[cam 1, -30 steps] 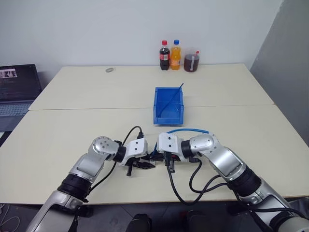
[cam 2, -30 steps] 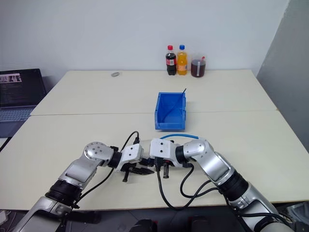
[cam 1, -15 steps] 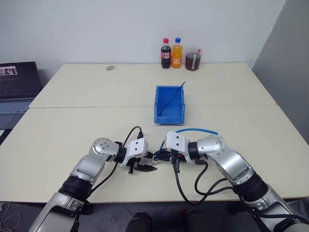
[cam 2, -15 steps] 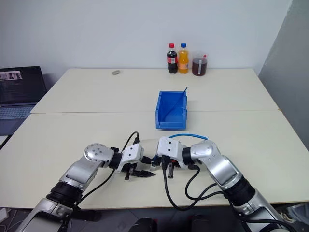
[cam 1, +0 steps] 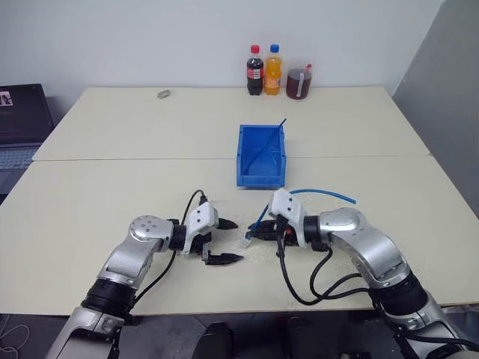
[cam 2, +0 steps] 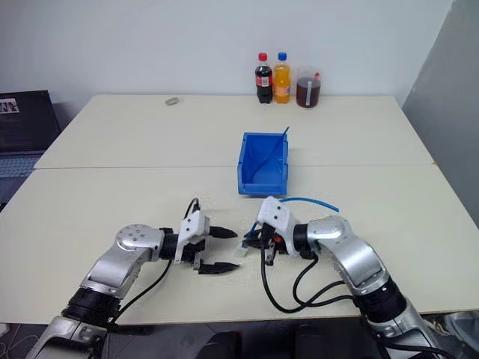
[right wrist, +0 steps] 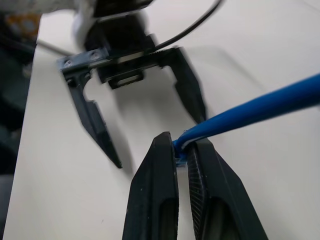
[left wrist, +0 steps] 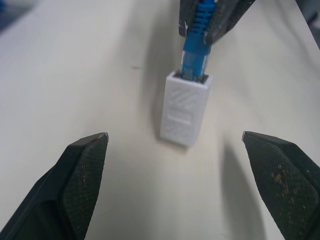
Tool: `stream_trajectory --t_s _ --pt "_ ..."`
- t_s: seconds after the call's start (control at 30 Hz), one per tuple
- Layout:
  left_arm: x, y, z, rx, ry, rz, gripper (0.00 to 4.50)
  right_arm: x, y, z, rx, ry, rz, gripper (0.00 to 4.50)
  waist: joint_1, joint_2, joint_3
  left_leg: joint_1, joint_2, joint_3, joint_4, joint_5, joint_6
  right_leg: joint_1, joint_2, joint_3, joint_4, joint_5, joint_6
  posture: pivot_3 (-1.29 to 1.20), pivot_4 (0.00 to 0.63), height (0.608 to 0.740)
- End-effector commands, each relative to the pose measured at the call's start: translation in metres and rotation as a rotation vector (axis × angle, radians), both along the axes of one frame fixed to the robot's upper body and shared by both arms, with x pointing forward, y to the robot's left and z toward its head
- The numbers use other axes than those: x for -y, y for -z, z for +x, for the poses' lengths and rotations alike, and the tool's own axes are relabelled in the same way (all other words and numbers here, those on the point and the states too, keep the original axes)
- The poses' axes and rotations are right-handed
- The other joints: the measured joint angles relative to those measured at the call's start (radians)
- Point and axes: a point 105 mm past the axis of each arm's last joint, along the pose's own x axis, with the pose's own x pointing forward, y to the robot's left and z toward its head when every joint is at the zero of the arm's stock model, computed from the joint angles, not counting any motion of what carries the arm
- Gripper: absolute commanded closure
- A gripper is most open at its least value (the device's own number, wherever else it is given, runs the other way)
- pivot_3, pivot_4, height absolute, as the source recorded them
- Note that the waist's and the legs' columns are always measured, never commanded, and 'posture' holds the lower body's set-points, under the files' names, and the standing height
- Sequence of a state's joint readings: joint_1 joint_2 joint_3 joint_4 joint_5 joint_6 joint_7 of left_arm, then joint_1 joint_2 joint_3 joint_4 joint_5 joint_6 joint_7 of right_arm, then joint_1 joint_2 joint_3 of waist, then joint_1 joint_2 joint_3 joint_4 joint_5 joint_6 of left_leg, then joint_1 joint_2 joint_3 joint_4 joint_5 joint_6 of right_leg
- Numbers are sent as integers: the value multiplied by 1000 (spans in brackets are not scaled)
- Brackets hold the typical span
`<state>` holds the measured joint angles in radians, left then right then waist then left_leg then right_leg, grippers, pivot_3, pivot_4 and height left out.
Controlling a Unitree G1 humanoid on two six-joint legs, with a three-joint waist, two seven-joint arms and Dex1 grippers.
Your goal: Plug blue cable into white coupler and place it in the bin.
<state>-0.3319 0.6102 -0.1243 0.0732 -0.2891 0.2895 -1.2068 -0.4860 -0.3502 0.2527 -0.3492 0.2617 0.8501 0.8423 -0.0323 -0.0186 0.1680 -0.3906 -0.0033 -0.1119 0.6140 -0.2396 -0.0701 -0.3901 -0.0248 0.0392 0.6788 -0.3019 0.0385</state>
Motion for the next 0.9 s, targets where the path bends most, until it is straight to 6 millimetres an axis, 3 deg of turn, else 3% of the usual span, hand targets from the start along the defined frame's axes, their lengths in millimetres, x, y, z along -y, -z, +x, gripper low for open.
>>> stream_trajectory --t_s 0.03,0.13,0.23,0.5,0.63,0.9 --pt "-12 -45 14 87 -132 -122 0 13 -64 15 99 84 175 4491 -1 -1 5 0 0 0 0 0 0 0 0 0 0 0 0 0 150 740" --pt "-11 -67 23 106 -186 -190 0 18 -89 35 101 145 262 4491 -1 -1 10 0 0 0 0 0 0 0 0 0 0 0 0 0 150 740" --pt "-6 -84 34 162 -209 -179 0 17 -101 59 91 192 295 4491 -1 -2 11 0 -1 1 0 0 0 0 0 -1 0 0 0 0 150 740" --pt "7 -98 55 255 -230 -92 0 5 -99 116 52 268 261 4491 -6 -2 13 -1 -2 4 0 0 0 -1 -1 1 0 0 0 0 150 740" --pt "11 -95 58 275 -221 -58 0 6 -88 135 35 254 109 3323 -20 -2 13 -6 -2 5 0 2 -3 -8 -2 2 1 1 -1 0 150 740" --pt "6 -91 64 293 -248 -42 0 37 -80 129 86 101 -162 1393 -24 -2 13 -12 -4 6 1 2 -4 -15 -4 2 3 1 -2 0 150 740"
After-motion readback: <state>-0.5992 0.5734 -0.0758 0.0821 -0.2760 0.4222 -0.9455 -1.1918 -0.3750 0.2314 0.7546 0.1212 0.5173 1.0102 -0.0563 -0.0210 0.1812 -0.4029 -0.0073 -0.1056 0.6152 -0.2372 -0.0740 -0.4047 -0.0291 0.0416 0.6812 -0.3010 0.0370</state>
